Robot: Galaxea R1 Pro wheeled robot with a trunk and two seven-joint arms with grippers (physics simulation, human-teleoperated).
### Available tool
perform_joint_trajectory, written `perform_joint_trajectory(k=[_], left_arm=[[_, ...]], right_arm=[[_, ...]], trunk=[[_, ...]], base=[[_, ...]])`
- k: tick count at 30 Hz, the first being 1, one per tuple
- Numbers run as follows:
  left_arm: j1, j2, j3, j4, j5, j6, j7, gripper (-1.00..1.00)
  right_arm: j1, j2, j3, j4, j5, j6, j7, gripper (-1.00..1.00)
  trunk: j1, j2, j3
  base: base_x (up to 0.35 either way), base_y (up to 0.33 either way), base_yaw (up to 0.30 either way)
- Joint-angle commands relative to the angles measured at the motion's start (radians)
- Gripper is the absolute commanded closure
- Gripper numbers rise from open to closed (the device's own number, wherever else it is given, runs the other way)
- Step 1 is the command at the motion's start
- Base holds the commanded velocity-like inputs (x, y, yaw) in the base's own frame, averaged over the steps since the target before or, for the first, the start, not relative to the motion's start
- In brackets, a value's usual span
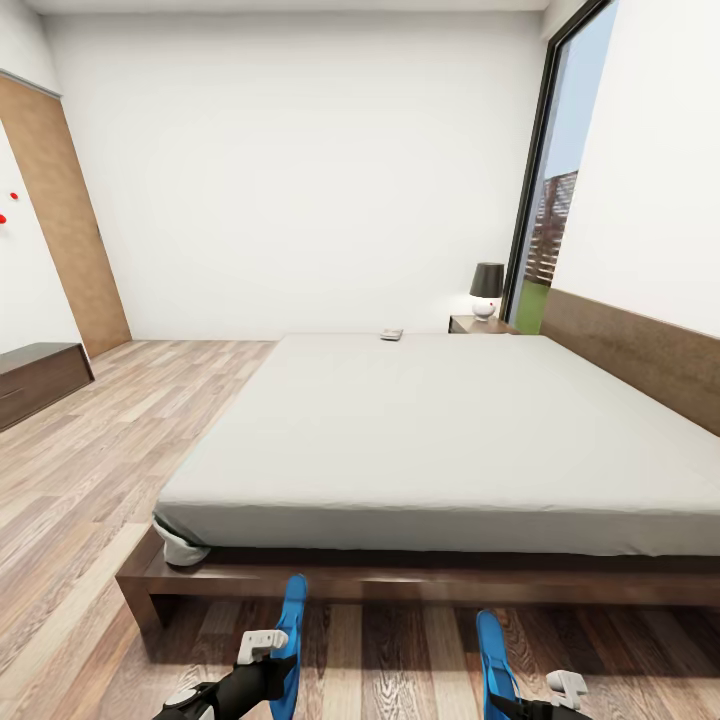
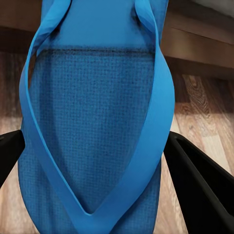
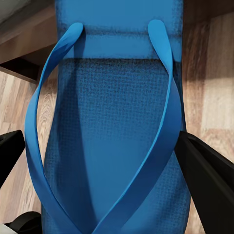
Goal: In the bedroom, move the book from the bed onto either nightstand, and place the two sandals side by side next to the bed.
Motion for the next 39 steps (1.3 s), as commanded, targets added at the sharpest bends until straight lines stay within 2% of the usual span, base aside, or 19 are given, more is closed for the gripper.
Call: perform_joint_trajectory(k=[1, 7, 14, 31, 35, 39], left_arm=[[-0.001, 0.000, 0.006, 0.001, 0.003, 0.000, -0.007, 1.00], [-0.001, 0.001, 0.007, 0.001, 0.004, 0.002, -0.006, 1.00], [-0.001, 0.001, 0.008, 0.000, 0.004, 0.003, -0.005, 1.00], [-0.001, 0.001, 0.008, 0.000, 0.004, 0.003, -0.005, 1.00], [-0.001, 0.004, 0.011, 0.000, 0.004, 0.005, -0.003, 1.00], [-0.001, 0.019, 0.014, -0.002, 0.004, 0.007, 0.015, 1.00]], right_arm=[[-0.001, 0.000, -0.005, 0.001, 0.003, -0.002, 0.004, 1.00], [-0.001, 0.000, -0.006, 0.001, 0.003, -0.002, 0.004, 1.00], [-0.001, 0.000, -0.006, 0.001, 0.002, -0.002, 0.004, 1.00], [-0.001, 0.000, -0.006, 0.000, 0.002, -0.002, 0.004, 1.00], [-0.001, 0.000, -0.006, 0.000, 0.002, -0.002, 0.004, 1.00], [-0.001, -0.001, -0.008, 0.000, 0.002, -0.002, 0.004, 1.00]], trunk=[[0.000, 0.000, -0.001], [0.000, 0.000, -0.001], [0.027, -0.049, -0.023], [0.027, -0.049, -0.023], [0.027, -0.049, -0.023], [0.042, -0.077, -0.035]], base=[[0.000, 0.000, 0.000], [0.000, 0.000, 0.000], [0.000, 0.000, 0.000], [0.000, 0.000, 0.000], [0.000, 0.000, 0.000], [0.000, 0.000, 0.000]])
